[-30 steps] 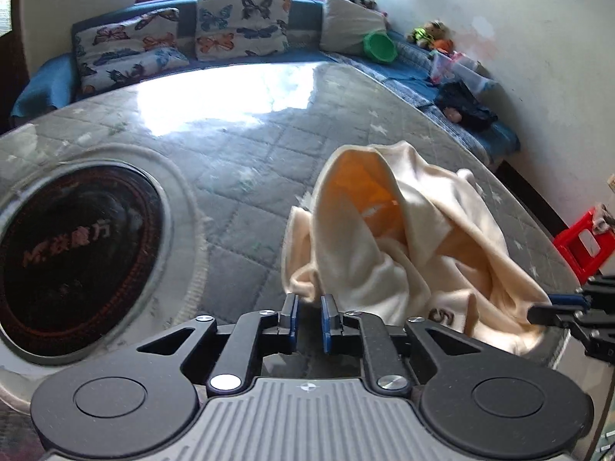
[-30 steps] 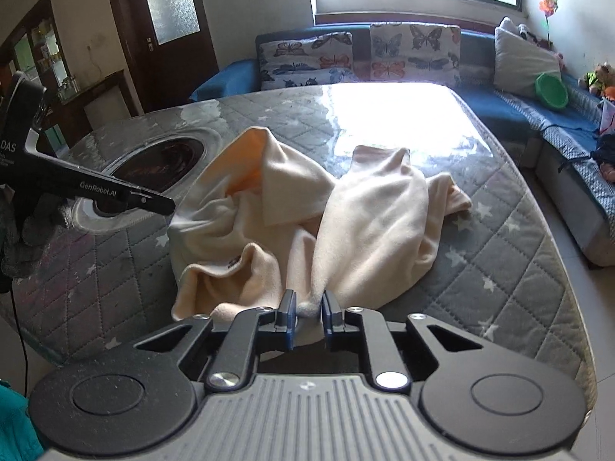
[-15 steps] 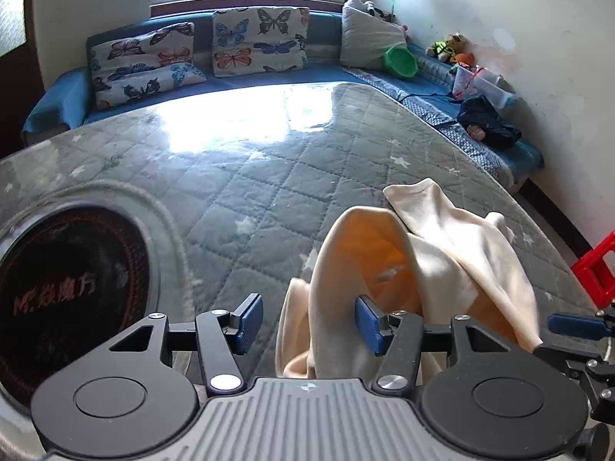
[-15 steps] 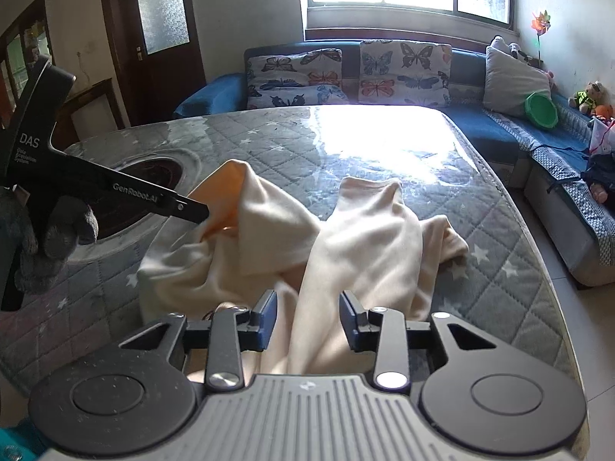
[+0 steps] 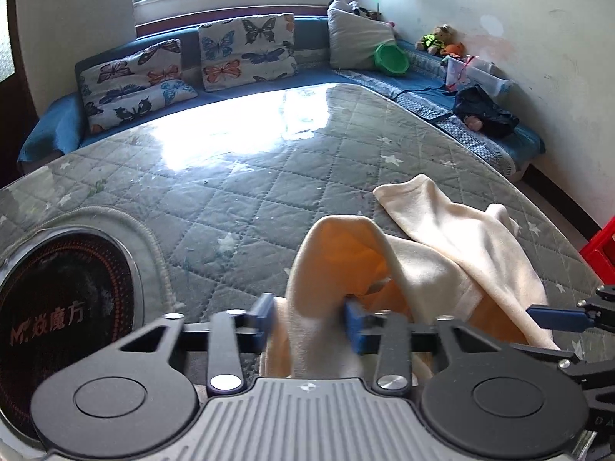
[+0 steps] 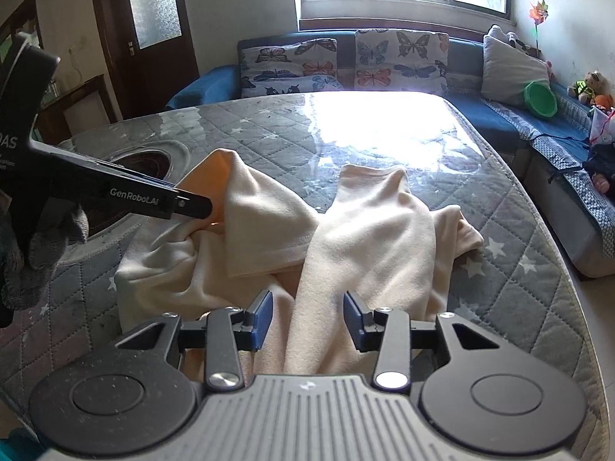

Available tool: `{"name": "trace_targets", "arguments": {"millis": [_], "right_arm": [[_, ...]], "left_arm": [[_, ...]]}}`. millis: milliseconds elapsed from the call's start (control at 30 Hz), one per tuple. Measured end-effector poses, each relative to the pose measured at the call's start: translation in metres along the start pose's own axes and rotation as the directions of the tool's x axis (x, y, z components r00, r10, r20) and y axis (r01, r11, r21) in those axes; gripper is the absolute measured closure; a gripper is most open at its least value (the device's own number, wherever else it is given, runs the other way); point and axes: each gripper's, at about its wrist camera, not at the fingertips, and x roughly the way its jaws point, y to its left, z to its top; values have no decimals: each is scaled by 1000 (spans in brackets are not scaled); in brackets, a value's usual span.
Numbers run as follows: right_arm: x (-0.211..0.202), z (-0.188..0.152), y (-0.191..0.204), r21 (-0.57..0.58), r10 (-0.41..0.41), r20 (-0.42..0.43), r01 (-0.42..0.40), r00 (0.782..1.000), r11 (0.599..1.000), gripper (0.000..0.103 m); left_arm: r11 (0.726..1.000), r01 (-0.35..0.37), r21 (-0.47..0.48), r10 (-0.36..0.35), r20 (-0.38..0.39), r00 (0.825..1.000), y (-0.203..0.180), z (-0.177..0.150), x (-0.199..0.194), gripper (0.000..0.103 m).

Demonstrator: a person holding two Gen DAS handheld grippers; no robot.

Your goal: Fold clothes

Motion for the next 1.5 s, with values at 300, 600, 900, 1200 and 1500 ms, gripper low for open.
{"name": "trace_targets", "arguments": {"millis": [300, 600, 900, 1200, 1500], "right_arm": [[-8, -9, -9, 16, -9, 0, 9, 1000, 1000, 57], [-18, -22, 19, 42, -36, 21, 35, 999, 999, 50], [-28, -32, 42, 59, -54, 38, 51, 998, 997, 33], [-41, -47, 69, 60, -86, 58, 82, 995, 995, 20], [-51, -63, 119, 76, -141, 91, 135, 986, 988, 7]], "left_arm": [[1000, -8, 25, 8, 17, 1000, -4, -9, -9, 82], [999, -29, 28, 28, 39, 999, -6, -29, -37, 48], [997, -44, 57, 42, 41, 998, -15, -57, -60, 29], [995, -57, 81, 52, 61, 997, -25, -79, -81, 11], [992, -70, 101, 59, 105, 993, -38, -98, -97, 0]]}}
